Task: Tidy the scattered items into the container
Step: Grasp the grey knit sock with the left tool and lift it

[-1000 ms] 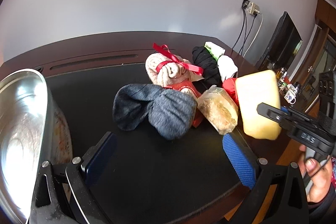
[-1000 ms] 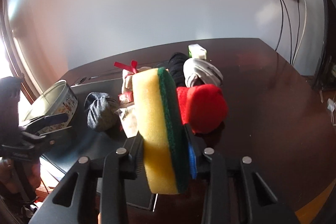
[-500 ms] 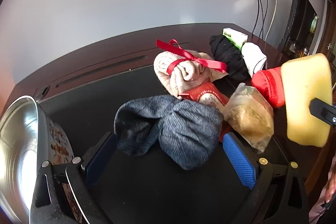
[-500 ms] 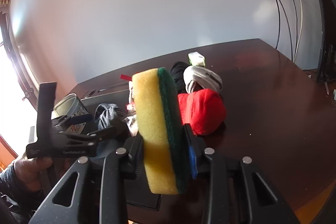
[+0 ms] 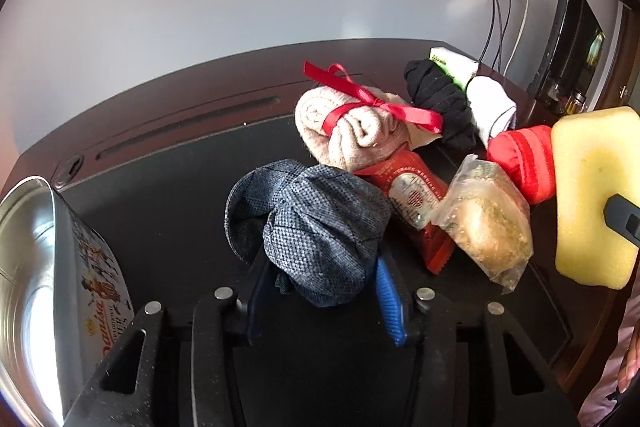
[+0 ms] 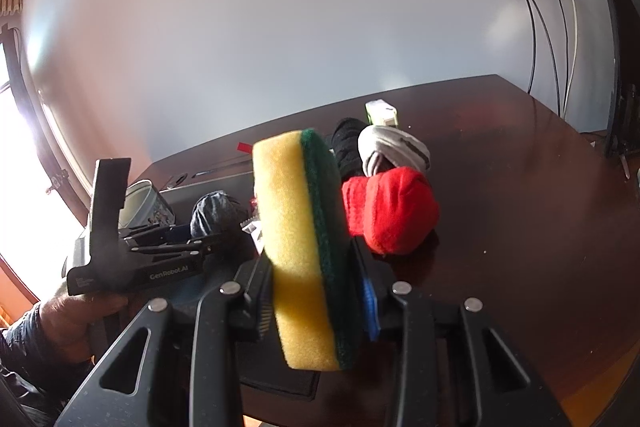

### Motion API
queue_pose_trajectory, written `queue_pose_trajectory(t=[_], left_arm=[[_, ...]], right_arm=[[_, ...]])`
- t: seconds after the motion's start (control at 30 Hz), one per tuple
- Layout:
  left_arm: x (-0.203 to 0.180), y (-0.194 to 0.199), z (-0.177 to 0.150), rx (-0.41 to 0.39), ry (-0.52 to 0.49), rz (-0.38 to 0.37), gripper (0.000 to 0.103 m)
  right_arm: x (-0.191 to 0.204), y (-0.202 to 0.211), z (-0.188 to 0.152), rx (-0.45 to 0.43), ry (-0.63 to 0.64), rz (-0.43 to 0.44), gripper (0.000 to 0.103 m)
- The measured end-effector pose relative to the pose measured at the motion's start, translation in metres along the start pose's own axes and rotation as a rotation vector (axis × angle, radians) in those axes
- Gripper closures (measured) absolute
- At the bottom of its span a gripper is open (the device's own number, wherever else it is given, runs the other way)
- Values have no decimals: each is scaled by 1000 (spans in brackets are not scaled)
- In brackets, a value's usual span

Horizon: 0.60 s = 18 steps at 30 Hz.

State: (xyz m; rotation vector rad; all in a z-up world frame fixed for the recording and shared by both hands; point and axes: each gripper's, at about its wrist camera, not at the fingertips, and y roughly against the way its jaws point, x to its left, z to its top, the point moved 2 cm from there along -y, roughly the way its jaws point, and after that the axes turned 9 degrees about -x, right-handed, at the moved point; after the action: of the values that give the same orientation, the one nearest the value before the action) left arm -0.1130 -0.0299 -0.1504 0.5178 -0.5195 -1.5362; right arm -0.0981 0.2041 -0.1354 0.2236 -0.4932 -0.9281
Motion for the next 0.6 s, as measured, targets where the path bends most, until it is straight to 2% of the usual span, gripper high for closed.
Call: queue_pose_trajectory(t=[0.17, 0.27, 0.4, 0.6], left_arm=[[0, 31, 15, -77, 10, -22, 54], [13, 65, 26, -142, 29, -27, 54], [45, 104, 29, -197, 51, 13, 54], [109, 149, 17, -222, 122, 124, 54]], right_arm=[[5, 8, 7, -17, 12, -10, 67], [12, 12, 13, -23, 24, -13, 67], [23, 16, 15, -32, 38, -8, 67], [47, 11, 15, -27, 56, 33, 67]])
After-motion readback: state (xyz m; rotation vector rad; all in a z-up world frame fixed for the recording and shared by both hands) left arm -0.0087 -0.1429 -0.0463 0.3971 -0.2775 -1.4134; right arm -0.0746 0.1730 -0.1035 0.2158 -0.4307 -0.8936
